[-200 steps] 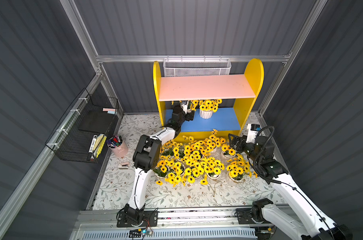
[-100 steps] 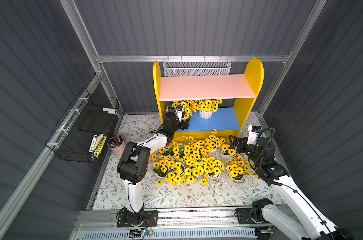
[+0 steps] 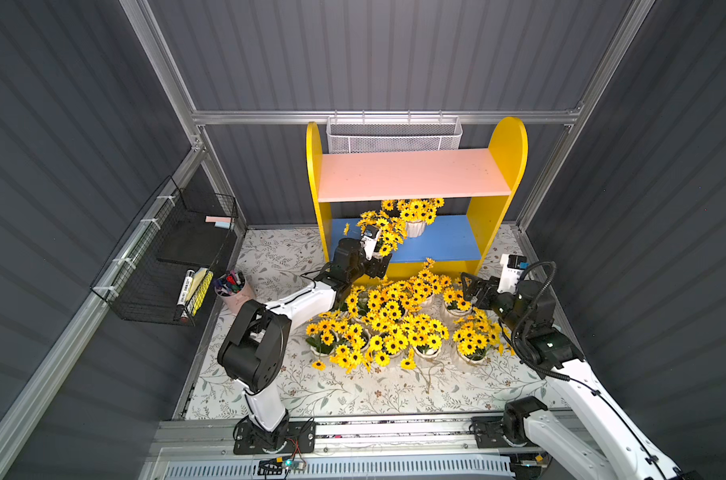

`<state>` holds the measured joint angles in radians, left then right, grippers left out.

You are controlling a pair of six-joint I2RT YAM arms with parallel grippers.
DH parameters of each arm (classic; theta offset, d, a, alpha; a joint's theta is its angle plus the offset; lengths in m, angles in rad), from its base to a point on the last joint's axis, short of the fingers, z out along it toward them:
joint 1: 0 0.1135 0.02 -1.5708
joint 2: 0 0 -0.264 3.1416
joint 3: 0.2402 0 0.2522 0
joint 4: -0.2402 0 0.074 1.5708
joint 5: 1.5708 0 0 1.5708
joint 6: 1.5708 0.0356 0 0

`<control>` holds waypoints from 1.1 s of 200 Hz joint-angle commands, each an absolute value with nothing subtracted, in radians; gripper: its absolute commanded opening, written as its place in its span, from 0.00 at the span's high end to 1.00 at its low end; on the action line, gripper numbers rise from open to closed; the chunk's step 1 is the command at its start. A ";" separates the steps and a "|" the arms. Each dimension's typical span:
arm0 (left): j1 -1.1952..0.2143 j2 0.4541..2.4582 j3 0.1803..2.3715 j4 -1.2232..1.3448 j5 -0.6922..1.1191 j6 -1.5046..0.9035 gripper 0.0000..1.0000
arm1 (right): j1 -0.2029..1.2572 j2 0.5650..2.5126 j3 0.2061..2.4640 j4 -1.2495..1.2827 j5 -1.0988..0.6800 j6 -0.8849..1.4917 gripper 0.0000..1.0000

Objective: Take the sunflower pots off the shelves
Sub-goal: Pick up the sunflower pot from the shelf, then place the sunflower pot at the center of the board.

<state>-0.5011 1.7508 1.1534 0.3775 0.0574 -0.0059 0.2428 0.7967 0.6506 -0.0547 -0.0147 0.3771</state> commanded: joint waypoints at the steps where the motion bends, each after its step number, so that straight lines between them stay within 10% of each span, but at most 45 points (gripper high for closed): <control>1: -0.513 1.663 1.151 0.401 0.061 0.044 1.00 | 0.238 0.785 0.643 -0.073 -0.003 0.376 0.01; 91: -0.570 1.414 1.064 0.255 0.043 0.024 1.00 | 0.230 0.764 0.686 -0.144 0.020 0.365 0.01; 220: -0.478 0.930 0.778 -0.215 -0.670 -0.052 1.00 | 0.226 0.858 0.736 -0.038 -0.156 0.403 0.04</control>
